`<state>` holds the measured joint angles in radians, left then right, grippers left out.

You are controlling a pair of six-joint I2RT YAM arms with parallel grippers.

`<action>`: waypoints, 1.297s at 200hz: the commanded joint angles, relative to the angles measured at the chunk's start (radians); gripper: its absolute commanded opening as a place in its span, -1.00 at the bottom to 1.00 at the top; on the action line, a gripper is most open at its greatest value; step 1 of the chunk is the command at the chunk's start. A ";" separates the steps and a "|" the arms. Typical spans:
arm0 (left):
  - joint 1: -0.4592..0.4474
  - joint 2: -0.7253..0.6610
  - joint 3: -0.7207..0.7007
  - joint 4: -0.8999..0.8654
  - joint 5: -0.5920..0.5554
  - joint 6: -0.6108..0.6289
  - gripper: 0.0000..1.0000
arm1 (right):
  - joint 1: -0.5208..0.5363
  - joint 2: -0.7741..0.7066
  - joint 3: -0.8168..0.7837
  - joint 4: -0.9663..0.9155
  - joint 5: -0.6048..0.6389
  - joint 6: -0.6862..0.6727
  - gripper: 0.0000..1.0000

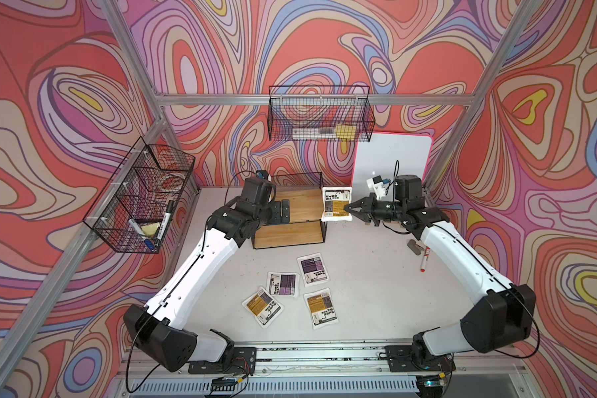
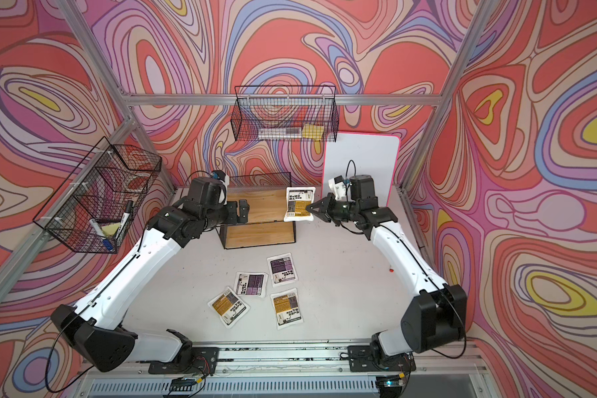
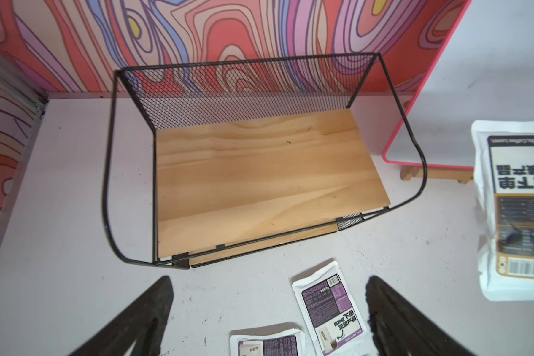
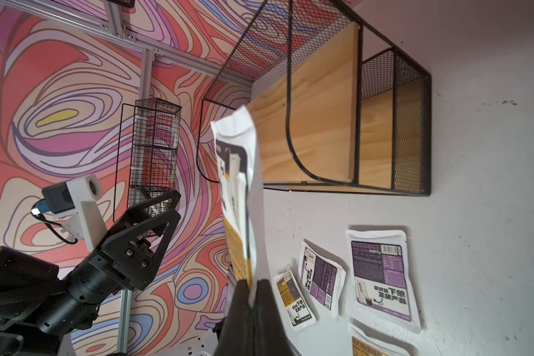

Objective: Place the bagged coffee beans on the shelf by color
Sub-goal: Place the bagged coffee beans on the shelf.

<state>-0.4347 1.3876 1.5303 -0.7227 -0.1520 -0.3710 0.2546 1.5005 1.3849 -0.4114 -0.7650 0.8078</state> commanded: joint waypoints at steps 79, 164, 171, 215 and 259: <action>0.272 -0.039 -0.013 -0.045 0.083 -0.065 0.98 | 0.230 0.368 0.359 0.092 0.103 0.082 -1.00; 0.316 -0.066 -0.127 -0.032 0.088 -0.140 0.98 | 0.326 0.650 0.597 0.076 0.152 0.131 -1.00; 0.317 -0.070 -0.136 -0.029 0.086 -0.145 0.98 | 0.331 0.670 0.613 0.077 0.156 0.139 -1.00; 0.318 -0.108 -0.203 -0.003 0.054 -0.192 0.98 | 0.340 0.780 0.709 0.082 0.171 0.179 -1.00; 0.318 -0.117 -0.229 -0.001 0.046 -0.200 0.98 | 0.357 0.881 0.813 0.079 0.165 0.224 -1.00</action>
<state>-0.1238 1.2884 1.3174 -0.7368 -0.0879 -0.5514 0.5949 2.3367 2.1365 -0.3363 -0.6086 0.9997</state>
